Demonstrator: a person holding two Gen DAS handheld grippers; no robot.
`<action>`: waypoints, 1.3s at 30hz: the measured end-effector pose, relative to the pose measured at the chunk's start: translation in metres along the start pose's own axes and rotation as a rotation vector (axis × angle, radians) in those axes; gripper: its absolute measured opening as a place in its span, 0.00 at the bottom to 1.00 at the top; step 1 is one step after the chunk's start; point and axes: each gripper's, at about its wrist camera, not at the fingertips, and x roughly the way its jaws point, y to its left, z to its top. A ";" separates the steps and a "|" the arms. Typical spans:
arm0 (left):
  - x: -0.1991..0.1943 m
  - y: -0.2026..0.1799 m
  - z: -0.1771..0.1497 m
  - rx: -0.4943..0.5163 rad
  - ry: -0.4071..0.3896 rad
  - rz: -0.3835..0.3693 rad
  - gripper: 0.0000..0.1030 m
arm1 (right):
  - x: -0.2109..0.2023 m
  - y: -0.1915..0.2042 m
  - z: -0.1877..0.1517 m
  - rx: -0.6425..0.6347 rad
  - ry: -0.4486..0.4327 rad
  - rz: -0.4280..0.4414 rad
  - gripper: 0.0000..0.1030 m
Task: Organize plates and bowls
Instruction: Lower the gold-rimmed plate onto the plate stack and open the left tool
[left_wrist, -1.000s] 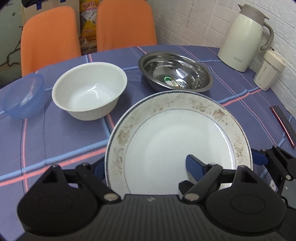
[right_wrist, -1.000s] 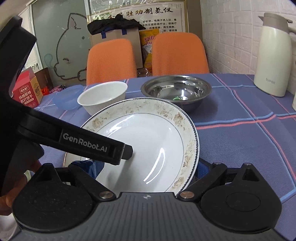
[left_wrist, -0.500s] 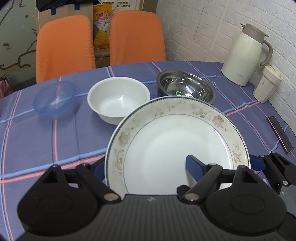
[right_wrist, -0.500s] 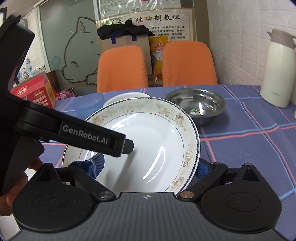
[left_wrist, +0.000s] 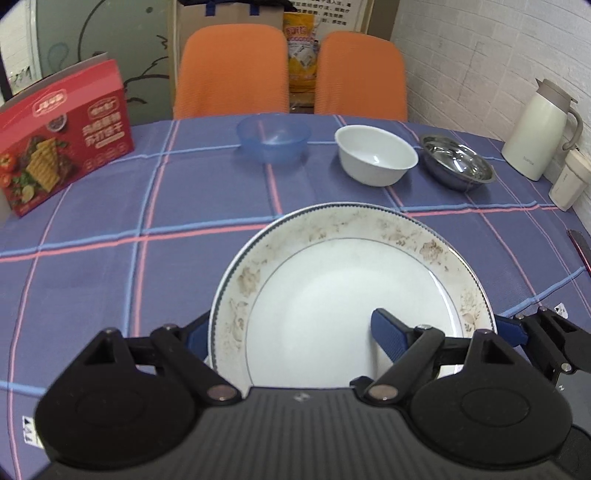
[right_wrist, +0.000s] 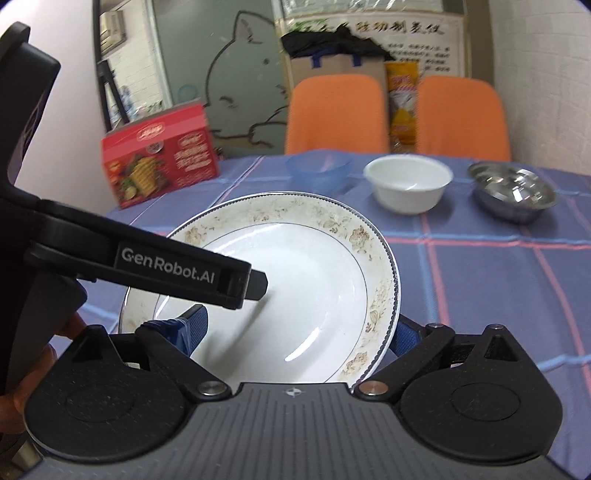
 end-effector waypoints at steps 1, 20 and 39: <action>-0.003 0.005 -0.006 -0.007 -0.001 0.005 0.82 | 0.001 0.007 -0.005 -0.006 0.012 0.008 0.85; -0.017 0.027 -0.043 -0.042 -0.125 -0.054 0.89 | -0.004 0.038 -0.031 -0.121 0.016 -0.063 0.84; -0.030 -0.001 -0.031 -0.006 -0.172 -0.054 0.91 | -0.050 0.004 -0.028 -0.045 -0.088 -0.008 0.83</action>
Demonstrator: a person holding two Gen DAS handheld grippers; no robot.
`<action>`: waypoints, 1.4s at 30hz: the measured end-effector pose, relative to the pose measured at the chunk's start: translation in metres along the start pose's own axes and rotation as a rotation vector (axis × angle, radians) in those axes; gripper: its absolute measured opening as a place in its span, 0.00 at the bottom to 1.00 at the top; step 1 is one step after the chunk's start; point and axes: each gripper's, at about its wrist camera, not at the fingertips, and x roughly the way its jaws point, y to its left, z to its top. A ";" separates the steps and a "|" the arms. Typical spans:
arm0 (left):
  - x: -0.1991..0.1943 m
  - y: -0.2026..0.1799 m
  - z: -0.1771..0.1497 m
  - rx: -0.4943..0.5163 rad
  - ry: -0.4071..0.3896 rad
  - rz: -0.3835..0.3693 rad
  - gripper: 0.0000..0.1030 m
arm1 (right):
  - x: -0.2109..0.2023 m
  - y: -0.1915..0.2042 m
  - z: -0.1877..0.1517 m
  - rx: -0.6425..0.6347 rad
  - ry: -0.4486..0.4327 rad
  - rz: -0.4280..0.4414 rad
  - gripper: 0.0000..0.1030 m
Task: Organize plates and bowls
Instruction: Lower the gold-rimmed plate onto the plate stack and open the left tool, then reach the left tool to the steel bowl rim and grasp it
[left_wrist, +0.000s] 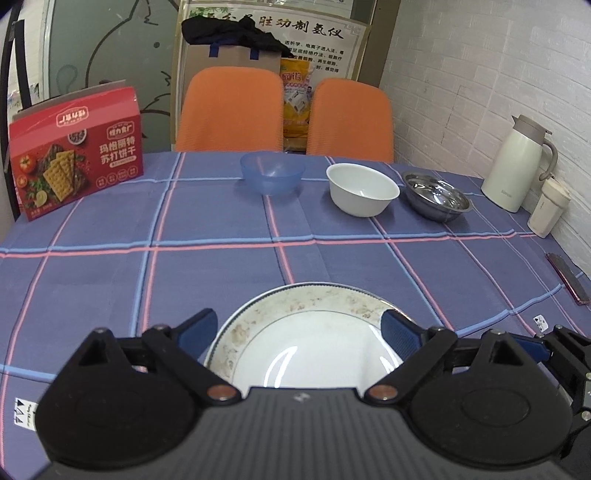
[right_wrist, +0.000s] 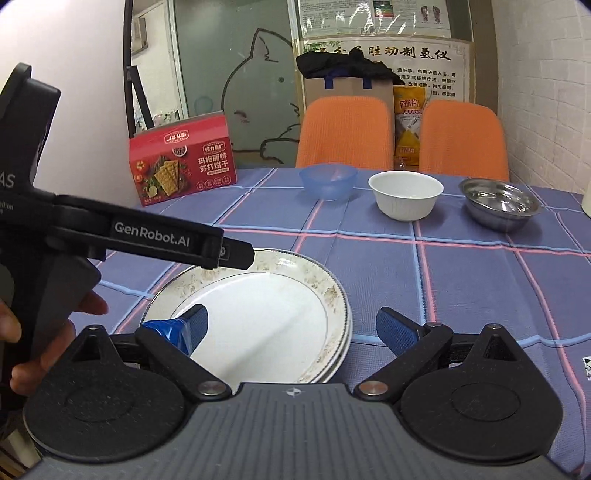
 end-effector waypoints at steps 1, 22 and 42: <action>0.000 -0.004 0.000 0.009 0.000 -0.001 0.91 | 0.000 -0.005 0.000 0.011 -0.003 -0.007 0.83; 0.047 -0.110 0.022 0.164 0.057 -0.042 0.94 | -0.019 -0.151 -0.035 0.457 -0.036 -0.169 0.83; 0.202 -0.194 0.186 0.253 0.066 -0.192 0.95 | 0.058 -0.264 0.056 0.323 -0.045 -0.228 0.83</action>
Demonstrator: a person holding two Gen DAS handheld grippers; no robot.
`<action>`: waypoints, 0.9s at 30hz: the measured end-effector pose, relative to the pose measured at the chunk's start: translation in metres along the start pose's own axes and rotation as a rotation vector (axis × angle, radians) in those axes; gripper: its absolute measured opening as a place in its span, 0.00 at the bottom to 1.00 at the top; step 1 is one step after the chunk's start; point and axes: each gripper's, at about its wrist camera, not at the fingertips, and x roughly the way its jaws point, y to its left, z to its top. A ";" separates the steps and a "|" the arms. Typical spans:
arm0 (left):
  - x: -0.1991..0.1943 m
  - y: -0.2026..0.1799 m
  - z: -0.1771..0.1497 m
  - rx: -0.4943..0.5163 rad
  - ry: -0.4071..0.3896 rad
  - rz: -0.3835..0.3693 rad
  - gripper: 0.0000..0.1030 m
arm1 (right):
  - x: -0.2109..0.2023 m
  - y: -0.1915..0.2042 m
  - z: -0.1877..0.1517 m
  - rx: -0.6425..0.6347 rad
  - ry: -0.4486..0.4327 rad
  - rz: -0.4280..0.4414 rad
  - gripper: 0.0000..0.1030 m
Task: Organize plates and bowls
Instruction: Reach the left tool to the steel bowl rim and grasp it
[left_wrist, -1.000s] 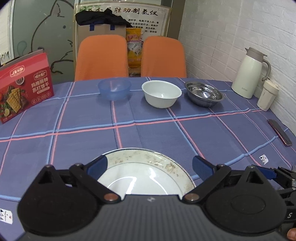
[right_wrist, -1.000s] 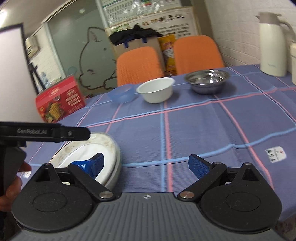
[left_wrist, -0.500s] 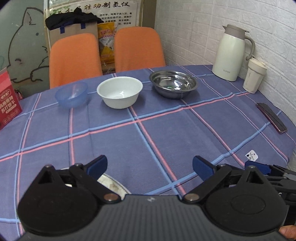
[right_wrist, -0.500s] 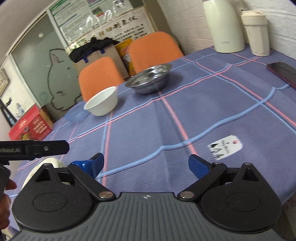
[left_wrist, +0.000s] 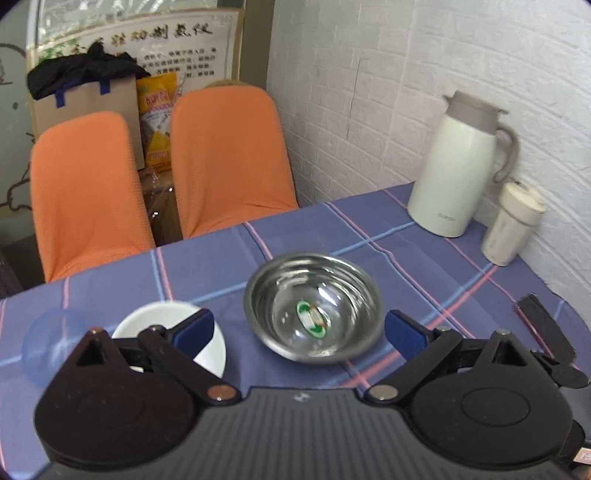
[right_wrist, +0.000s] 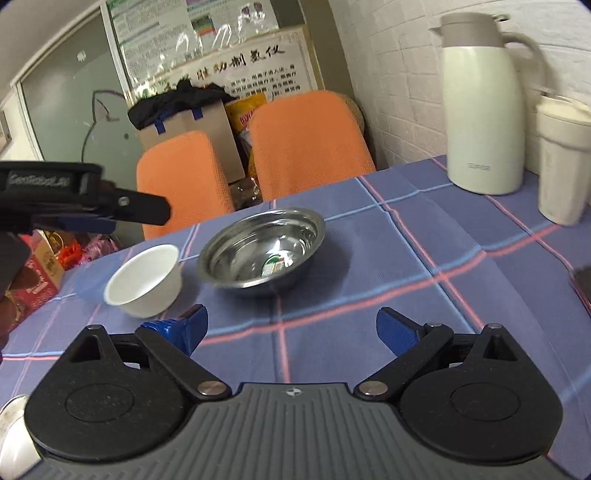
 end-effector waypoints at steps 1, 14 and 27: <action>0.017 0.003 0.008 0.005 0.019 0.012 0.95 | 0.012 -0.002 0.006 0.006 0.015 0.007 0.83; 0.141 0.013 0.022 0.108 0.187 0.050 0.94 | 0.115 -0.005 0.039 -0.053 0.155 -0.054 0.83; 0.149 0.010 0.015 0.114 0.297 -0.031 0.48 | 0.113 0.014 0.028 -0.121 0.175 0.016 0.81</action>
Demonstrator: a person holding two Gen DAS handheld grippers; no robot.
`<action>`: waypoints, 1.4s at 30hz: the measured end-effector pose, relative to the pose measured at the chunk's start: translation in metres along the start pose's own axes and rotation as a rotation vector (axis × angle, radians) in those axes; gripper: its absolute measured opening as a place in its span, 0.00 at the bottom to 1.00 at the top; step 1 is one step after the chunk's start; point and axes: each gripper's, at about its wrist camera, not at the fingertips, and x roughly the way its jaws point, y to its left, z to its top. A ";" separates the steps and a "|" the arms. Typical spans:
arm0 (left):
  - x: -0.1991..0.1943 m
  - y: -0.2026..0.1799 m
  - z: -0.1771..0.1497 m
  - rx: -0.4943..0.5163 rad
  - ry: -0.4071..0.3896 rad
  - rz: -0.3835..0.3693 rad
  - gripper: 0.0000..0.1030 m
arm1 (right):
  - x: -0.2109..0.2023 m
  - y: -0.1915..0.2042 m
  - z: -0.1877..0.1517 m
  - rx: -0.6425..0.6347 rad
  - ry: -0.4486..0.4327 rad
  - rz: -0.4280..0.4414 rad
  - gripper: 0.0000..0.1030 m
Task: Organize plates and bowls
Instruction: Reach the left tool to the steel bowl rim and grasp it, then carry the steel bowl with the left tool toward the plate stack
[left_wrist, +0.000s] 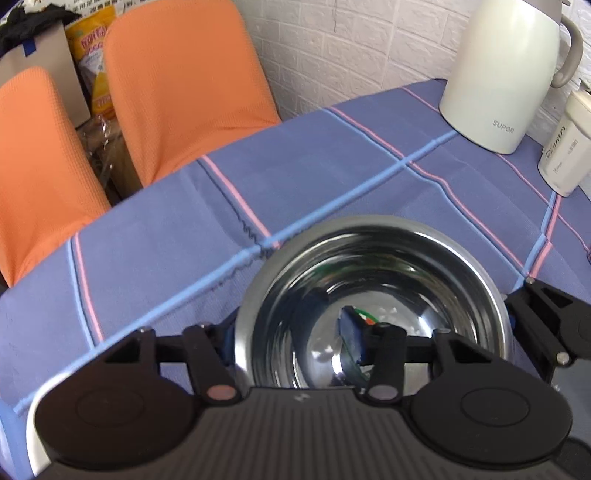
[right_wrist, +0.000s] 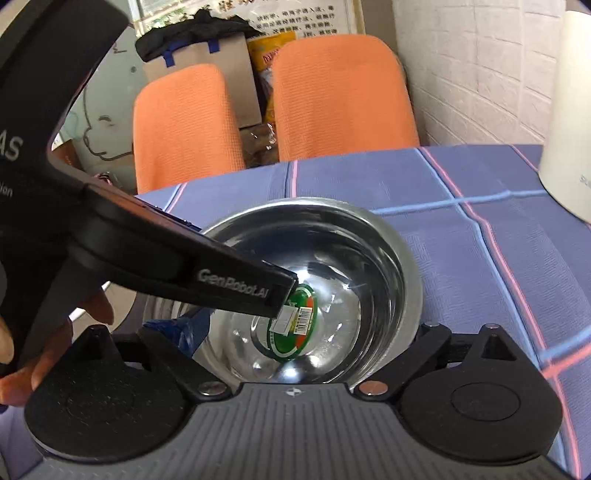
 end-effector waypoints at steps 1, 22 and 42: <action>-0.001 0.000 -0.001 -0.004 0.007 -0.003 0.48 | -0.003 0.000 -0.001 0.008 0.008 0.009 0.81; -0.107 -0.073 -0.132 0.006 0.021 -0.054 0.51 | -0.130 0.042 -0.105 0.089 0.013 0.046 0.84; -0.127 -0.084 -0.207 -0.032 -0.005 -0.085 0.67 | -0.159 0.058 -0.163 0.067 0.083 0.108 0.83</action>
